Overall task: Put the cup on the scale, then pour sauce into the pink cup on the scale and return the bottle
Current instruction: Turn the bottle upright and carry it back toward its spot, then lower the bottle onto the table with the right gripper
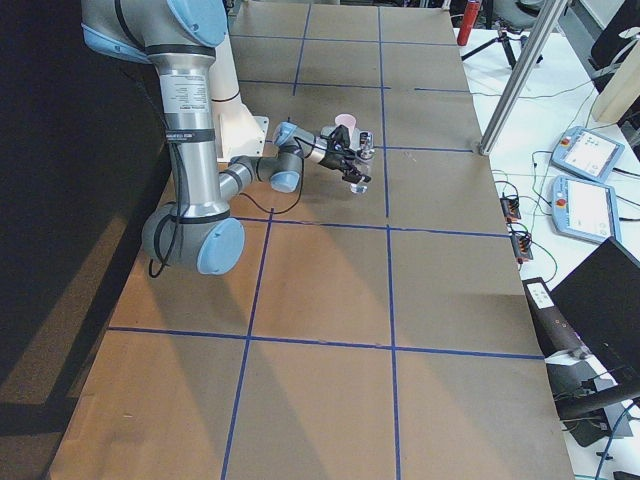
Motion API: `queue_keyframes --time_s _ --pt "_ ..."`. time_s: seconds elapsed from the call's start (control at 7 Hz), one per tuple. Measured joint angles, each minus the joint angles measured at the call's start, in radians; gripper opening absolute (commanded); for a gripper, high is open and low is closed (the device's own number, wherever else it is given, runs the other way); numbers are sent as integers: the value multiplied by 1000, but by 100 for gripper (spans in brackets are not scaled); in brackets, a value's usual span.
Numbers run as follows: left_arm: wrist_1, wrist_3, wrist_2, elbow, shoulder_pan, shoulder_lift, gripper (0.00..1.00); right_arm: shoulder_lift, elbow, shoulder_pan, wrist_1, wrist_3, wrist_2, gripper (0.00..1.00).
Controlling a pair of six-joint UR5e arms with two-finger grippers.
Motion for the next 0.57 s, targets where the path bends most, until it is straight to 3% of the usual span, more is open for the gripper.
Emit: queue_keyframes --time_s 0.29,0.57 --pt "1 0 0 -17 0 2 100 -88 12 27 6 128 54 0" --pt "3 0 0 -34 0 5 100 -146 15 32 6 152 38 0"
